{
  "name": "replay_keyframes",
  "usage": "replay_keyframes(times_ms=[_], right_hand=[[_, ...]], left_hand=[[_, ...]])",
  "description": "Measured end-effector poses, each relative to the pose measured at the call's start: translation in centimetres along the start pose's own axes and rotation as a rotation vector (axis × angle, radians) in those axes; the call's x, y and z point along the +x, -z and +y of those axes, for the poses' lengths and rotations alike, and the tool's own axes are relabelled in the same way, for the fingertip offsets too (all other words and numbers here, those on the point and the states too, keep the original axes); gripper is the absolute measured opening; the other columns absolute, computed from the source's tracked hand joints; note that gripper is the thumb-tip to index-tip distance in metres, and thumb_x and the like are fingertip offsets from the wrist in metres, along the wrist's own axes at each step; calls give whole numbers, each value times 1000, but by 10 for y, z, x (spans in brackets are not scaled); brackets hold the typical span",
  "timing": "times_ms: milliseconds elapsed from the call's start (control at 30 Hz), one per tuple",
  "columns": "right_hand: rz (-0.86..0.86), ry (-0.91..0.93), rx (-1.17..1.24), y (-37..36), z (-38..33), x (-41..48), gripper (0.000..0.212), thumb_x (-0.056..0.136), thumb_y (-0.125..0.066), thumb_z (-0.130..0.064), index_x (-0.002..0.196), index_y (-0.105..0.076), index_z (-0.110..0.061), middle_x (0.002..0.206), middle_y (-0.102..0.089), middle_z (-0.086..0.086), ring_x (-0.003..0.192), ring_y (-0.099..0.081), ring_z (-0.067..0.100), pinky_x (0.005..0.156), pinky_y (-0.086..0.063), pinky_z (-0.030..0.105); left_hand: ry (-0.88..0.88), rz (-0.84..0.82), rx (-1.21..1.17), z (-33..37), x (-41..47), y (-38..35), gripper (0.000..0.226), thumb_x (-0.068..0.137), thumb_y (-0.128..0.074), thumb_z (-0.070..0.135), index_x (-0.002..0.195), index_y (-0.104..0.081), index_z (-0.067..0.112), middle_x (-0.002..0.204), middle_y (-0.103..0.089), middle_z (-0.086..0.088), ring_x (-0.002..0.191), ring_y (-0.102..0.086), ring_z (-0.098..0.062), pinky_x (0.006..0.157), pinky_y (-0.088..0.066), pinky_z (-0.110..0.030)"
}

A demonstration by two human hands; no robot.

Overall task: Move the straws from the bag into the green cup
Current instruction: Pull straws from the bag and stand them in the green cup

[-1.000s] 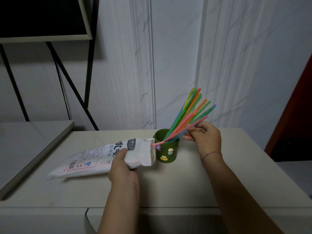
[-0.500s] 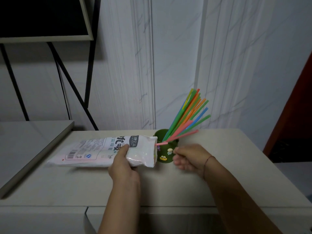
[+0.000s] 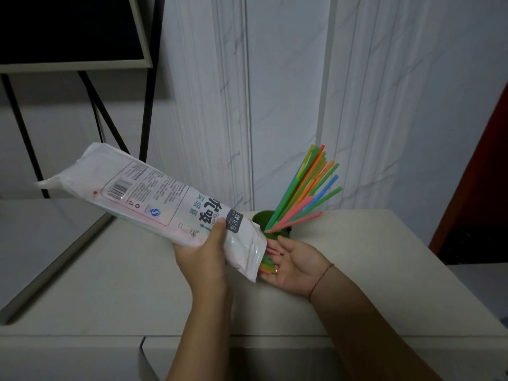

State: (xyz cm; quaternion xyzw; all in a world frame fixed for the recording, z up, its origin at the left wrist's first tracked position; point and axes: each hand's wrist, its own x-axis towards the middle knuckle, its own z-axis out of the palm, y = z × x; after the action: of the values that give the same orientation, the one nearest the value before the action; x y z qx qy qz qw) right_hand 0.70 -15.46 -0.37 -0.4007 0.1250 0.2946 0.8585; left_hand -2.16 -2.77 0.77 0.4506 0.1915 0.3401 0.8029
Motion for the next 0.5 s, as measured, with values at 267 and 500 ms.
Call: replay_keyframes(times_ms=[267,500], right_hand=[[-29,58,0,-6,1,-1,31,98,-41,-20,118,-56,-2,100,-65,17,88,-63,29,66,-58,41],[90,331,-611,-2,-3,-8,13,91,-57,-23,101,-63,-19,96,-67,6,82,-62,18,51,-46,17]], left_hand=[[185,152,-148,-10,10,6,46,74,-74,0,116,-62,13,112,-70,-4,97,-70,-20,88,-56,-38],[390,199,-306,-11,14,11,26,78,-69,-2,90,-58,18,108,-69,-6,99,-67,-24,93,-54,-42]])
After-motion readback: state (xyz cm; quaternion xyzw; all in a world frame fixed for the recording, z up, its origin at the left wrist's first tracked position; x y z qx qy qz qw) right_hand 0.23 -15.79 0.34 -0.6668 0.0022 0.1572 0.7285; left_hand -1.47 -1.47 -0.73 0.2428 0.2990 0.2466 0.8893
